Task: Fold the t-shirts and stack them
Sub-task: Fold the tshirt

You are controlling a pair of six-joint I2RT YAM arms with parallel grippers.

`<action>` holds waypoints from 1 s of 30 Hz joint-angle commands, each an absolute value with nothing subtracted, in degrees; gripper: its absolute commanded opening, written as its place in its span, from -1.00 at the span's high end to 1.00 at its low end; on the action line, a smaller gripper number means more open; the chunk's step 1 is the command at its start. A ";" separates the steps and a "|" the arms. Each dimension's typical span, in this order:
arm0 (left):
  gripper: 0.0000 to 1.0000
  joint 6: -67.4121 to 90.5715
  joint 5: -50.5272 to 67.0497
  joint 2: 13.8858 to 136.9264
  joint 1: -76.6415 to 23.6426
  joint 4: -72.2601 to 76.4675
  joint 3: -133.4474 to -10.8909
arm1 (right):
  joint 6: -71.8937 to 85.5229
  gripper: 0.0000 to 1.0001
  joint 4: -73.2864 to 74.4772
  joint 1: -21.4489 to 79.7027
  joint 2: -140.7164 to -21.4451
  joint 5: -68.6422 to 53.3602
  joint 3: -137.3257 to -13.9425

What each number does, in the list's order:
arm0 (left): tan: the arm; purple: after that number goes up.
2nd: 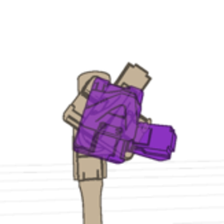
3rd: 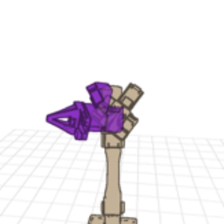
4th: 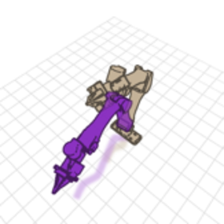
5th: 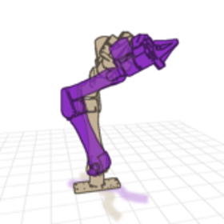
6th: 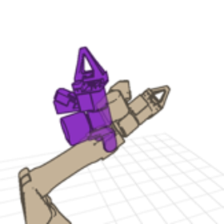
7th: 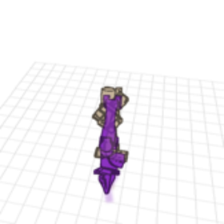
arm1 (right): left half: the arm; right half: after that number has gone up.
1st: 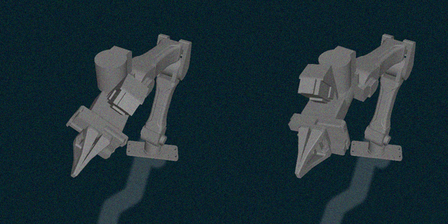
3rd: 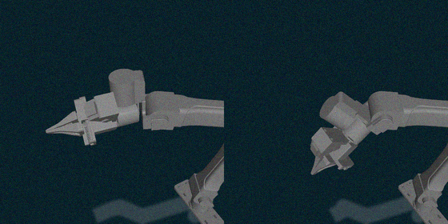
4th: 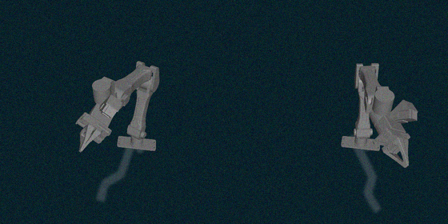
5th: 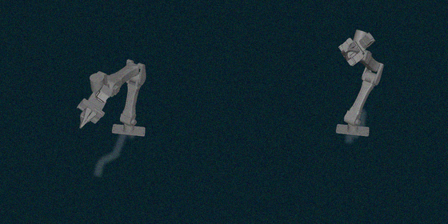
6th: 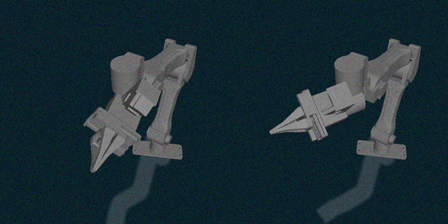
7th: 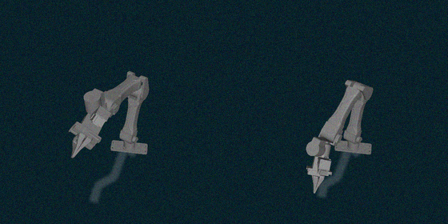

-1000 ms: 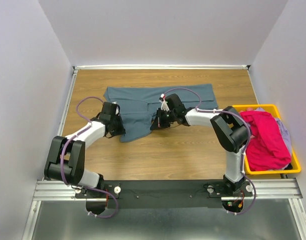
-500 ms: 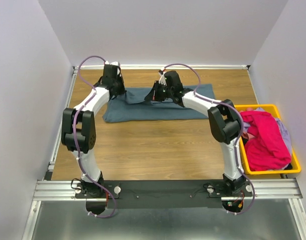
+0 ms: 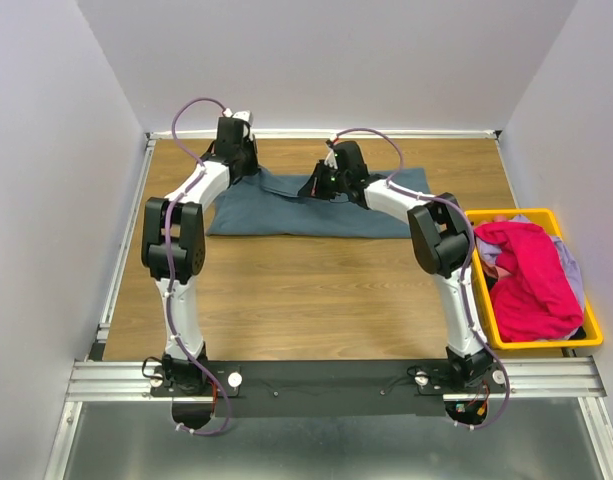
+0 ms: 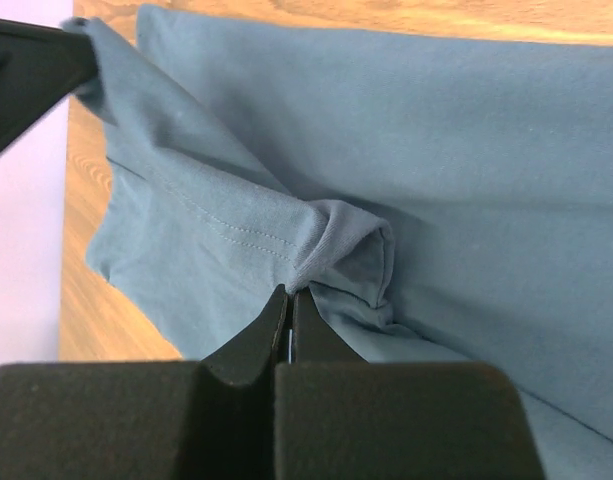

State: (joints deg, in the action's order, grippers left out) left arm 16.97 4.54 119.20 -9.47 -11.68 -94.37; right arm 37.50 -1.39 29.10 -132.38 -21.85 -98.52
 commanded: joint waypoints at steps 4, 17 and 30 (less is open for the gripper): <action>1.00 19.23 3.87 121.20 -8.79 -12.74 -94.49 | 36.04 0.84 -0.97 28.92 -135.17 -20.04 -100.28; 1.00 24.34 0.53 116.37 -8.17 -11.60 -85.43 | 35.68 0.83 -0.97 28.92 -135.00 -21.00 -99.49; 1.00 21.80 4.66 116.97 -6.68 -19.59 -93.85 | 38.40 0.82 -0.88 28.92 -132.36 -23.81 -99.40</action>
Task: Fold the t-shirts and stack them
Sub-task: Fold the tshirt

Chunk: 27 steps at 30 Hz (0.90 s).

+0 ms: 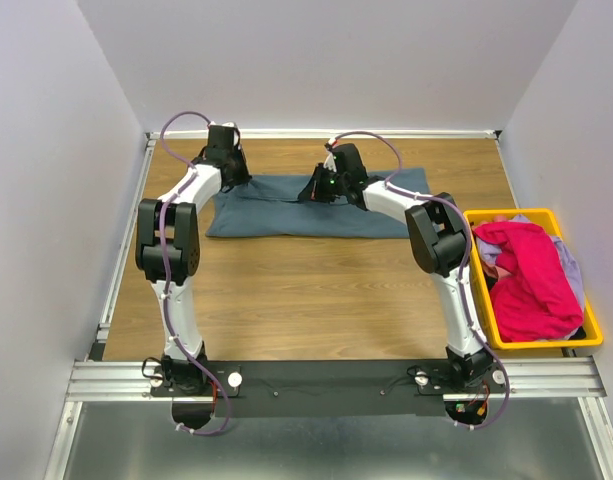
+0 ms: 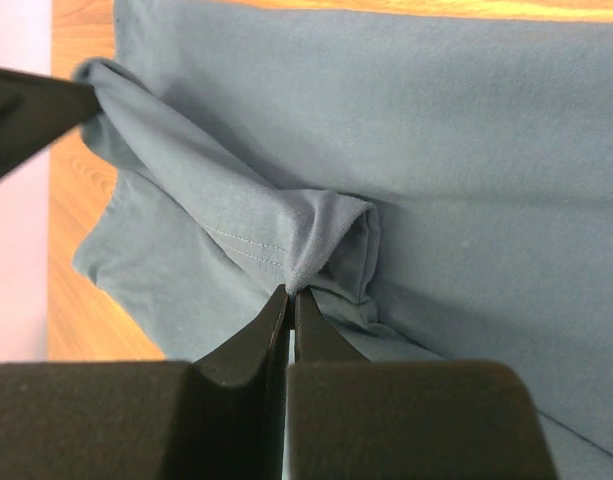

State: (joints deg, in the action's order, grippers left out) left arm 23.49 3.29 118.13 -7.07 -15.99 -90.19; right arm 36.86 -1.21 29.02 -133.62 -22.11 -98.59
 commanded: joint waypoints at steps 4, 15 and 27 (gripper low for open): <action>1.00 20.04 4.22 119.52 -6.68 -22.67 -95.97 | 39.20 0.81 -0.79 29.00 -132.45 -24.34 -99.05; -0.52 19.95 1.76 121.82 -5.80 -21.88 -97.65 | 38.15 0.12 -0.26 28.92 -132.98 -23.47 -98.53; -0.38 26.19 -3.34 98.19 -5.01 -16.18 -74.40 | 32.35 -0.28 3.16 20.14 -116.03 -19.68 -81.67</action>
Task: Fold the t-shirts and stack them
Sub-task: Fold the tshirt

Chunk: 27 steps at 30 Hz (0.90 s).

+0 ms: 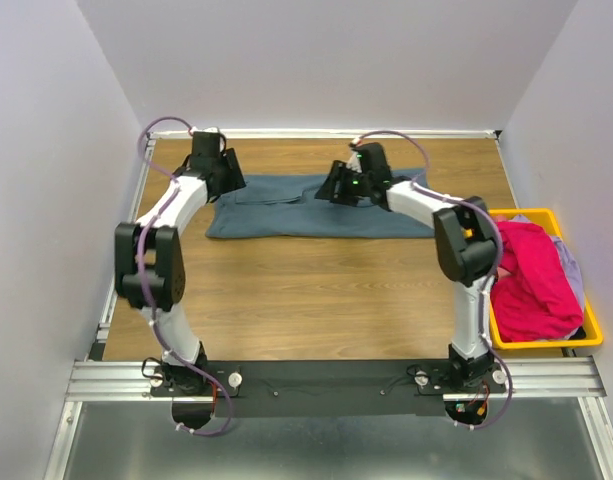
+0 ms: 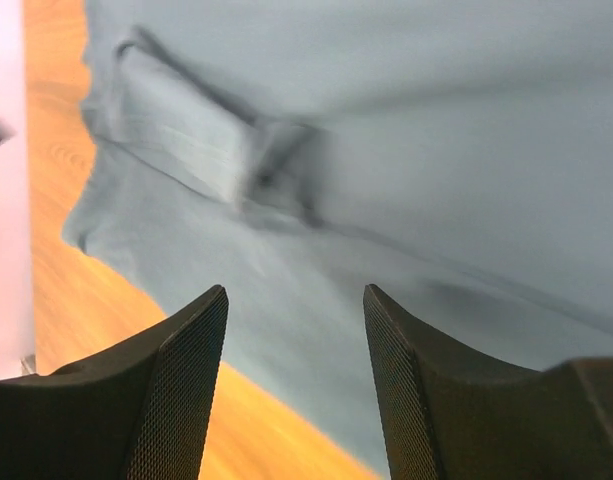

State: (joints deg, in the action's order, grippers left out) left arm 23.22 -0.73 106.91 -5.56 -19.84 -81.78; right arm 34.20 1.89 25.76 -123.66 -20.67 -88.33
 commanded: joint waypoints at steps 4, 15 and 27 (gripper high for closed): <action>-0.08 28.12 -1.85 92.64 -4.66 -11.62 -64.27 | 30.76 -0.24 3.16 14.34 -108.21 -20.91 -72.44; 0.66 32.25 0.44 97.20 1.04 -5.71 -51.86 | 32.34 -0.19 2.64 1.85 -100.11 -17.58 -53.09; 0.75 31.82 0.53 97.82 8.79 -8.08 -51.41 | 33.66 -0.17 2.64 -2.55 -98.63 -18.01 -47.11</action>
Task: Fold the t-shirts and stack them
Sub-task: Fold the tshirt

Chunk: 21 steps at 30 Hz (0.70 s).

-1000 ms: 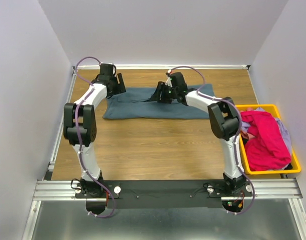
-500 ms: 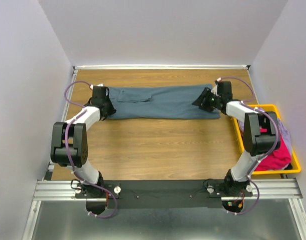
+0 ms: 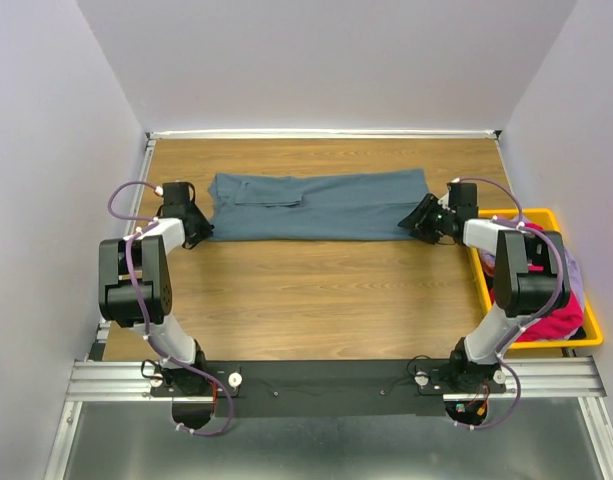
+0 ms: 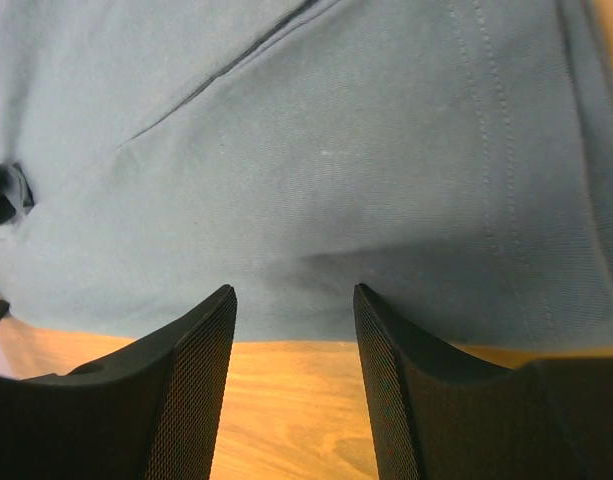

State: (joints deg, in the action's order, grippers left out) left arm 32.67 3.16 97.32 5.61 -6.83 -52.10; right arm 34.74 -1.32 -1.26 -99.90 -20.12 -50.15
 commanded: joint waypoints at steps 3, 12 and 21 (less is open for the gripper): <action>0.64 31.29 1.23 95.81 9.05 -8.52 -52.38 | 32.79 -0.15 2.64 -2.37 -96.51 -22.05 -47.20; 0.08 32.43 4.31 86.84 4.93 -9.49 -55.45 | 32.52 -0.11 2.99 -2.29 -89.21 -15.30 -48.78; 0.20 34.10 3.60 93.86 2.90 -8.00 -57.04 | 34.54 0.18 3.16 -2.37 -93.43 -10.47 -45.09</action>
